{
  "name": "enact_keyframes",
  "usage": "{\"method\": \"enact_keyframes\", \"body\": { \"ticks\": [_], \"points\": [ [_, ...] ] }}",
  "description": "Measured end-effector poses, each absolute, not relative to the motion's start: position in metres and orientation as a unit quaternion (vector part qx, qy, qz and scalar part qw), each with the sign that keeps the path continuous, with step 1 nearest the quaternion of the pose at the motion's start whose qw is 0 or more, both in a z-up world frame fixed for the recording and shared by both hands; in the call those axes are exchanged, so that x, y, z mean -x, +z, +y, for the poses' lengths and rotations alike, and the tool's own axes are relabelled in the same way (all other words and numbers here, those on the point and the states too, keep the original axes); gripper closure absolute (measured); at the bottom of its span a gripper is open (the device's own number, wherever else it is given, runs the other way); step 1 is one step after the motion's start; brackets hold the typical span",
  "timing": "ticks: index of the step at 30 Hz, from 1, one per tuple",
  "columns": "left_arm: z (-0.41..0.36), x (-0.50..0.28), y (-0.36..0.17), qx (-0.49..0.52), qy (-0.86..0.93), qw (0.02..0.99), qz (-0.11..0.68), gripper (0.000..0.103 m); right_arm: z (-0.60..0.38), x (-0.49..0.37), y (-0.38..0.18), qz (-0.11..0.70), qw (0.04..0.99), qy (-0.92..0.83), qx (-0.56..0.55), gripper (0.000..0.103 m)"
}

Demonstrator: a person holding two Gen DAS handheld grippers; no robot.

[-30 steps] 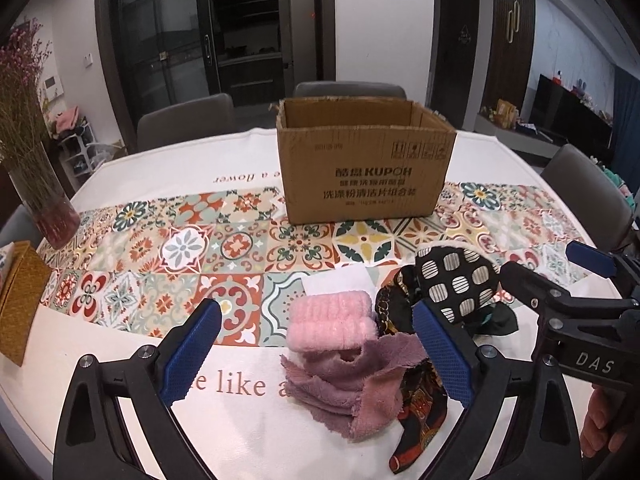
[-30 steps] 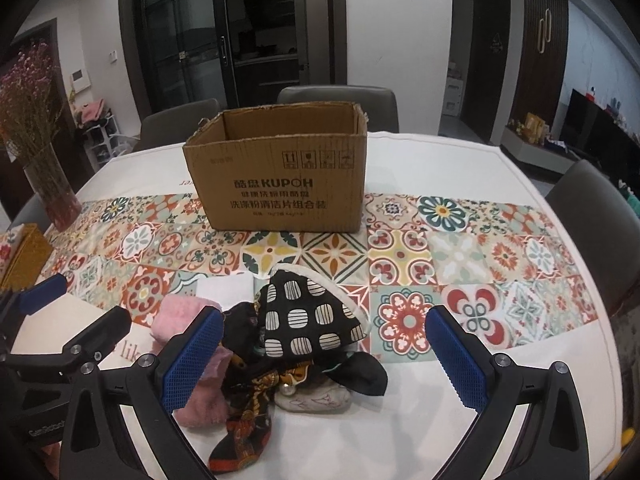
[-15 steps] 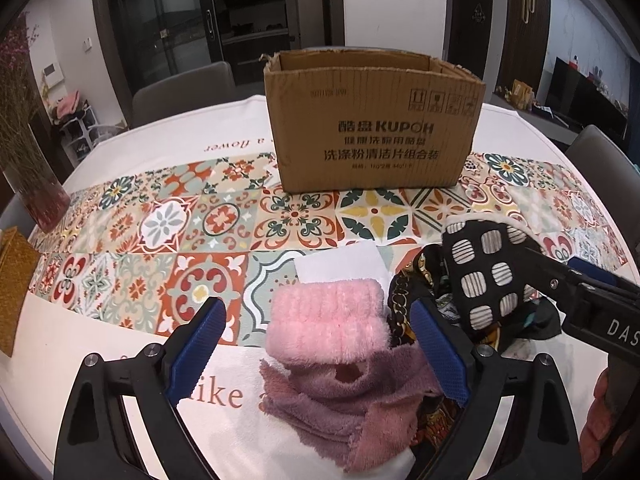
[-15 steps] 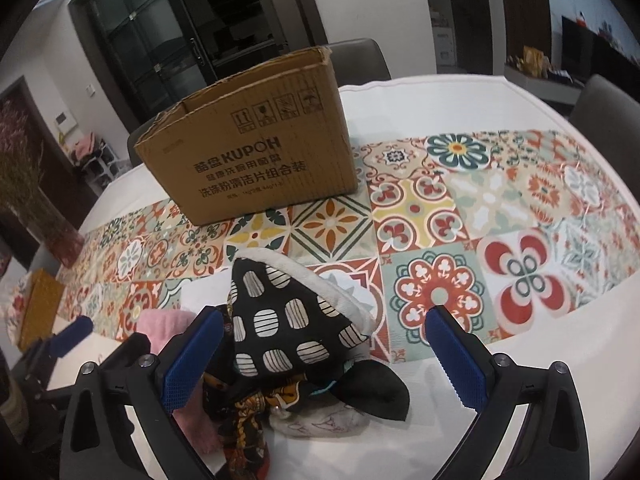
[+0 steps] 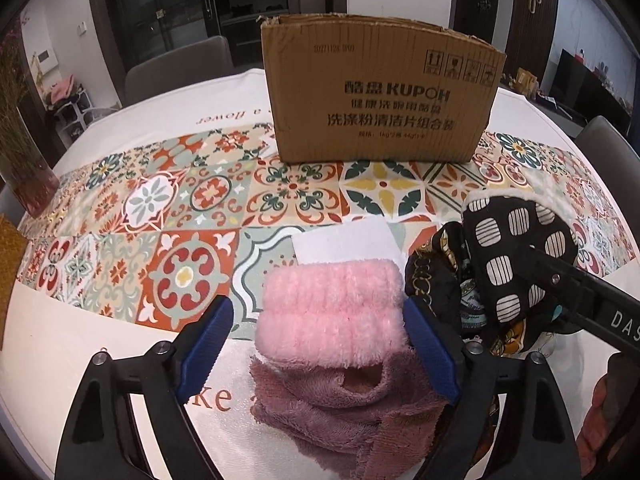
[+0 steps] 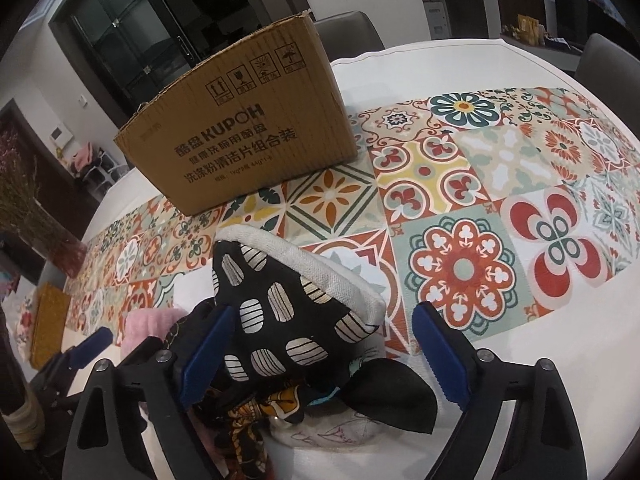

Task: Organize soft objects
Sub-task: 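Reach the left tool to the pink sock while the right tool reaches the polka-dot cloth, then close the left tool on the pink sock while the right tool grips the polka-dot cloth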

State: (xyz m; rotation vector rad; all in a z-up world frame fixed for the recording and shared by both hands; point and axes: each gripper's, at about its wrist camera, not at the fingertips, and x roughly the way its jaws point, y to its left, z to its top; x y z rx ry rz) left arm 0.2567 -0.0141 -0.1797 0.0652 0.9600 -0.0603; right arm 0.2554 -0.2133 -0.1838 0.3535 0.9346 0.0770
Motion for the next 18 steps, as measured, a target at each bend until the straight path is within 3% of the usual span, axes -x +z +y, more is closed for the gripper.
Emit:
{"method": "enact_keyframes", "body": {
  "ticks": [3,13,18],
  "points": [
    [-0.011,-0.258,-0.183,-0.020,-0.036,0.883,0.468,0.025,-0.211,-0.257,-0.184,0.450,0.877,0.042,-0.166,0.025],
    [-0.007,-0.253,-0.179,-0.010,-0.059,0.885,0.462,0.069,-0.199,-0.252,-0.169,0.436,0.890,0.042,-0.128,0.057],
    [-0.006,-0.247,-0.166,-0.014,-0.062,0.894,0.444,0.072,-0.196,-0.247,-0.158,0.426,0.896,0.043,-0.115,0.064]
  ]
}}
